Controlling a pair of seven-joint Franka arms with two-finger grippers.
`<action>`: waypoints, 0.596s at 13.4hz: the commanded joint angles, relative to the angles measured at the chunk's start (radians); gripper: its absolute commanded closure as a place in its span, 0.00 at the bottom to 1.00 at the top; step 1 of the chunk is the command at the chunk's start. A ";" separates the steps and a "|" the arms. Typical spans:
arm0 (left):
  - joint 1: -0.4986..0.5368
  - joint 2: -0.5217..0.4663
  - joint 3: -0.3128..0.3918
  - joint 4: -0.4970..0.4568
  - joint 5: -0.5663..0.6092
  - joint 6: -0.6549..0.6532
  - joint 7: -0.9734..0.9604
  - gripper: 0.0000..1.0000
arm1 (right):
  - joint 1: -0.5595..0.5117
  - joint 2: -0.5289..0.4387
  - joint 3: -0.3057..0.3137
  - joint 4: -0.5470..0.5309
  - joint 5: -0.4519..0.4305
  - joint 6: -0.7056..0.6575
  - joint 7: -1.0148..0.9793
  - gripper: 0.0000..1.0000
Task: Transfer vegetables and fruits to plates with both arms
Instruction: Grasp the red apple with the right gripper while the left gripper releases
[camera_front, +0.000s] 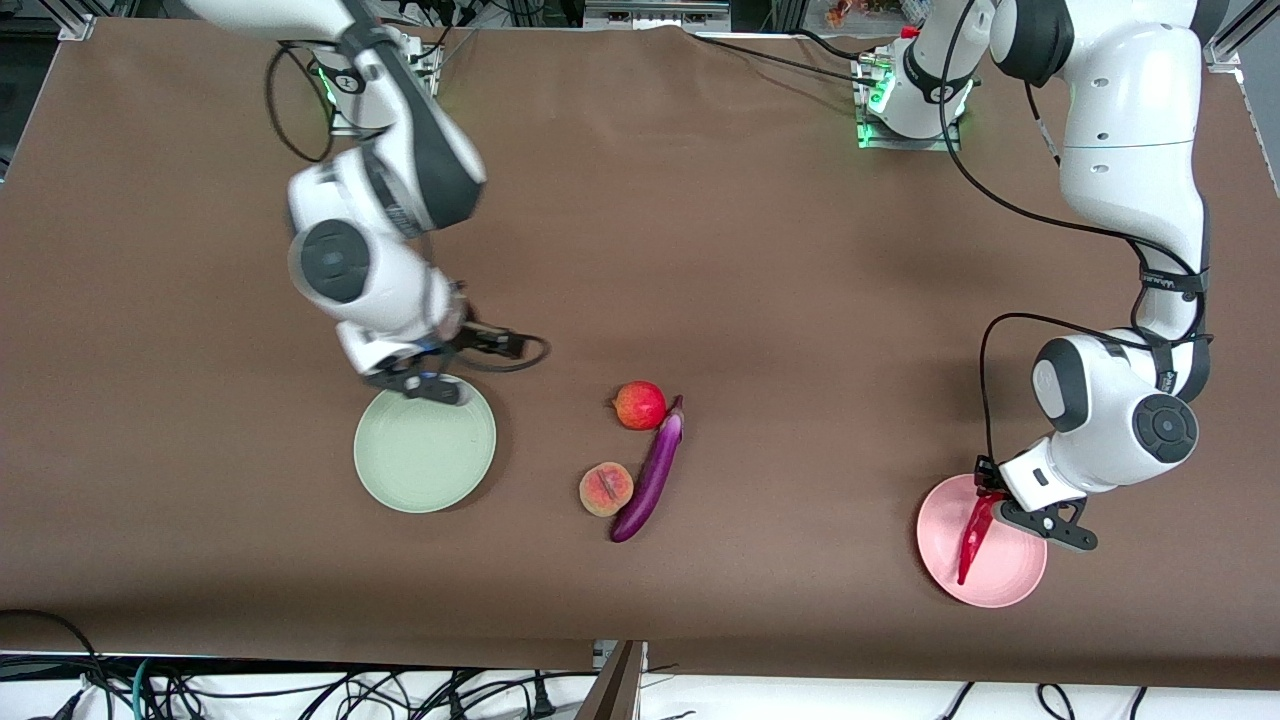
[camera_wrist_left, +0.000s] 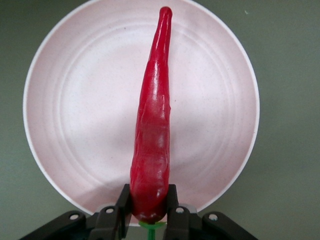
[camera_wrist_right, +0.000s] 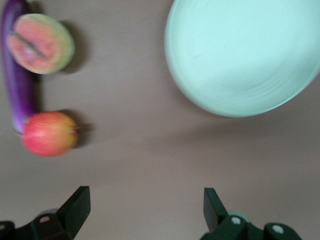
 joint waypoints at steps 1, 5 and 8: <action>-0.007 -0.017 -0.005 -0.025 0.009 -0.027 -0.007 0.82 | 0.115 0.124 -0.009 0.096 0.010 0.138 0.225 0.00; -0.012 -0.029 -0.008 0.008 0.019 -0.084 -0.006 0.00 | 0.166 0.290 -0.012 0.216 -0.001 0.204 0.312 0.00; -0.023 -0.032 -0.008 0.085 0.010 -0.173 -0.009 0.00 | 0.178 0.331 -0.014 0.222 -0.006 0.307 0.314 0.00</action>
